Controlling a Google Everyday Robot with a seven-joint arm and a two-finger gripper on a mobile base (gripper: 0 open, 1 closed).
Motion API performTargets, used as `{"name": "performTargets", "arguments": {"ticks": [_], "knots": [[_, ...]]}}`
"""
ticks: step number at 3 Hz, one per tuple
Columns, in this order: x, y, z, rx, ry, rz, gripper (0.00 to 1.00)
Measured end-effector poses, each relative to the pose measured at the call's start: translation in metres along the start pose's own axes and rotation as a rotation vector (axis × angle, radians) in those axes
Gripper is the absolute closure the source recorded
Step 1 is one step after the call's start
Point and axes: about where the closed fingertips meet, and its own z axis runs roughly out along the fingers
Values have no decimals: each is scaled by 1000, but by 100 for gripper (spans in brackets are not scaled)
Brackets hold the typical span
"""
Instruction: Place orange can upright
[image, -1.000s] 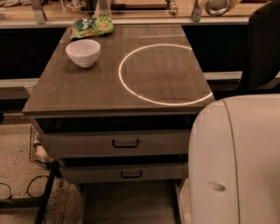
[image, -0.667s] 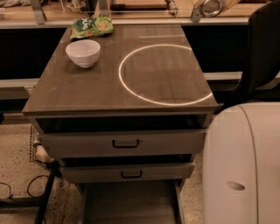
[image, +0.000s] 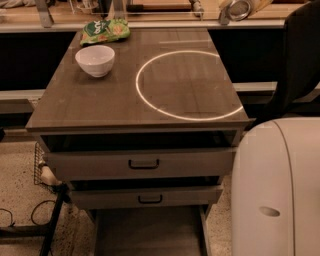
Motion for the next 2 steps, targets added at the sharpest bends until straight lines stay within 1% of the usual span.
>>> {"name": "performTargets", "arguments": {"ticks": [1, 2], "knots": [[-8, -6, 0, -65, -57, -8, 100], [-9, -13, -4, -148, -118, -62, 100]]}}
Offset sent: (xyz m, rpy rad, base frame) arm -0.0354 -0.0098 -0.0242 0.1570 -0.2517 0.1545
